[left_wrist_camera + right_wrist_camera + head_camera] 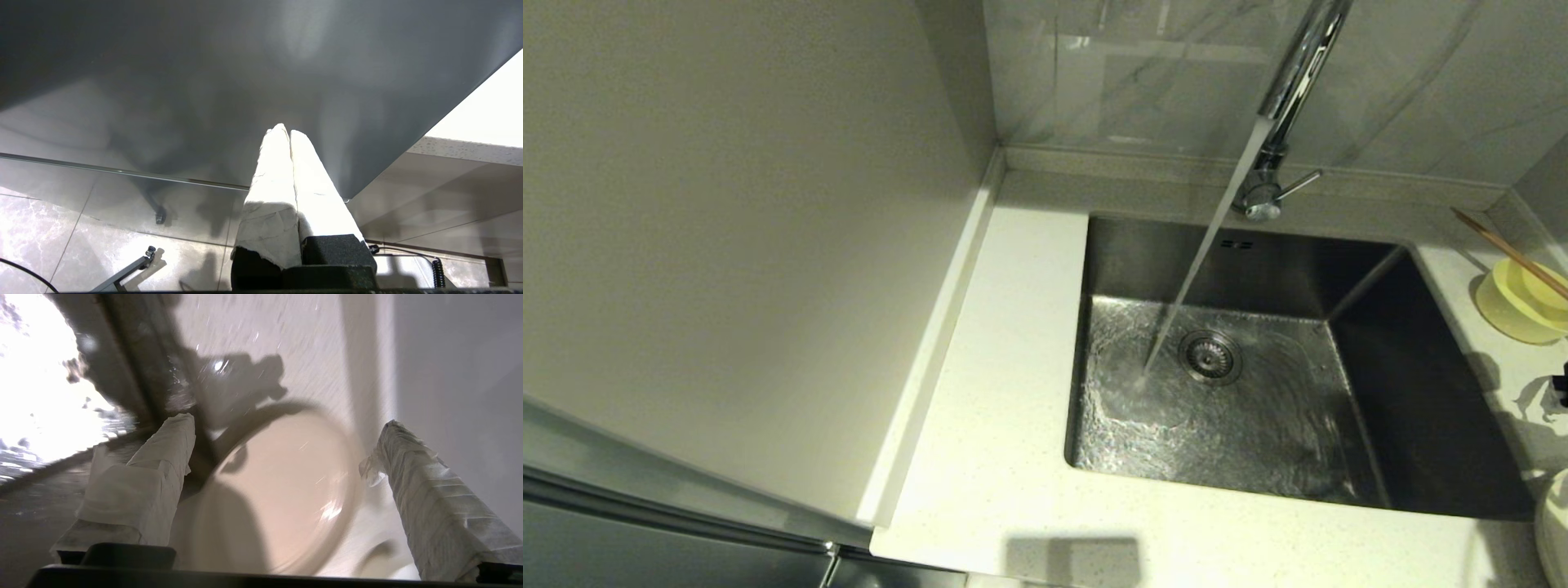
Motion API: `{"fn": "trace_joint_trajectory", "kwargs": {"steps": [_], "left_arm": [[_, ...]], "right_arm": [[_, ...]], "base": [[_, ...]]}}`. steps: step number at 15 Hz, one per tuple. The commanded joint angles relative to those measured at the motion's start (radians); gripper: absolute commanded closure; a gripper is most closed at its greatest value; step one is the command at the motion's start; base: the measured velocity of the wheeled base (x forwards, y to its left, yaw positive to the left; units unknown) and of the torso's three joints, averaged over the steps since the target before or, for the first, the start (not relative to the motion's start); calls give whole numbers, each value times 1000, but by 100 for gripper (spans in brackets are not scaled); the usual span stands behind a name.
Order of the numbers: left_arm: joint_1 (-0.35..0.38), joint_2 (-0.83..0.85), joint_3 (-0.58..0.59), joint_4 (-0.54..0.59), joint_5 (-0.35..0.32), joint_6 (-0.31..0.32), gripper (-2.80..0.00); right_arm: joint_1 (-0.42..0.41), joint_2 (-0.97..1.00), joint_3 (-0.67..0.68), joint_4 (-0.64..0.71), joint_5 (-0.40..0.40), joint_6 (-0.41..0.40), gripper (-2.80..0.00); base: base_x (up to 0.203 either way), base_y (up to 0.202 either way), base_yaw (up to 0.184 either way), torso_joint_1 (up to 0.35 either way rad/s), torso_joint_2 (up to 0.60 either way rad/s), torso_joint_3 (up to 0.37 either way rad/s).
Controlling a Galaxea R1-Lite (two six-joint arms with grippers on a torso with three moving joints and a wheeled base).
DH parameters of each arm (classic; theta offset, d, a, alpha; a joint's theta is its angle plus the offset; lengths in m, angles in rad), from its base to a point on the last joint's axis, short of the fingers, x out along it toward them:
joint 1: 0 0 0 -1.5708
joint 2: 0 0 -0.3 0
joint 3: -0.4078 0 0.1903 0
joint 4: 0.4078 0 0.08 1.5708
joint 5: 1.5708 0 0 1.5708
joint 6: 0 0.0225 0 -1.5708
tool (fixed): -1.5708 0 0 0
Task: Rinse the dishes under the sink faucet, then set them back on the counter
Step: Rinse the plate
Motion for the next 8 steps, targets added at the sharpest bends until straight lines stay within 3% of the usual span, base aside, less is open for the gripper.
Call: {"fn": "trace_joint_trajectory", "kwargs": {"steps": [1, 3, 8], "left_arm": [[0, -2, 0, 0, 0, -1, 0], [0, -2, 0, 0, 0, -1, 0], [0, -2, 0, 0, 0, -1, 0]], "right_arm": [[40, -31, 78, -3, -19, 188, -280], [72, -7, 113, -4, -40, 316, -280], [76, 73, 166, -9, -67, 462, -280]], "base": [[0, 0, 0, 0, 0, 0], [0, 0, 0, 0, 0, 0], [0, 0, 0, 0, 0, 0]]}}
